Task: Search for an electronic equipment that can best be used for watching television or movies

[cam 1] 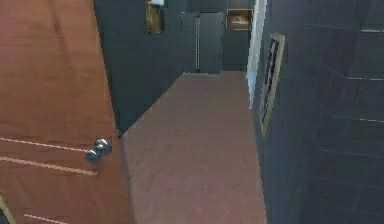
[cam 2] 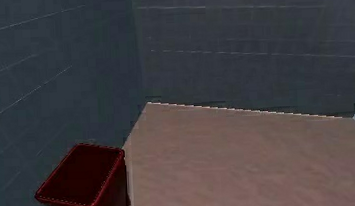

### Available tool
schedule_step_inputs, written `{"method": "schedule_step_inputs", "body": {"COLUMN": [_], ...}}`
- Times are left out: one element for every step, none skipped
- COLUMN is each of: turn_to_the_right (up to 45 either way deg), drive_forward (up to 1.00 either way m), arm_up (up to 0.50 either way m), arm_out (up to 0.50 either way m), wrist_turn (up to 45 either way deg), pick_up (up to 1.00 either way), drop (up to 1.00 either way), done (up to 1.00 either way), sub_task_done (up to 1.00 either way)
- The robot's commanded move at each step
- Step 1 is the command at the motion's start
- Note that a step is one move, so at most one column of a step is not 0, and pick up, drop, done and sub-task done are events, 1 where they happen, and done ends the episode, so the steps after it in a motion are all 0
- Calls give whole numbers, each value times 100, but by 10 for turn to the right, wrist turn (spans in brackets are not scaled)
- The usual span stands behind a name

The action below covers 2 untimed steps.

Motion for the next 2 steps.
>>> {"method": "schedule_step_inputs", "body": {"turn_to_the_right": [0, 120], "drive_forward": [60, 0], "arm_up": [0, 0], "arm_out": [0, 0], "wrist_turn": [0, 0], "pick_up": [0, 0], "drop": [0, 0], "done": [0, 0], "sub_task_done": [0, 0]}}
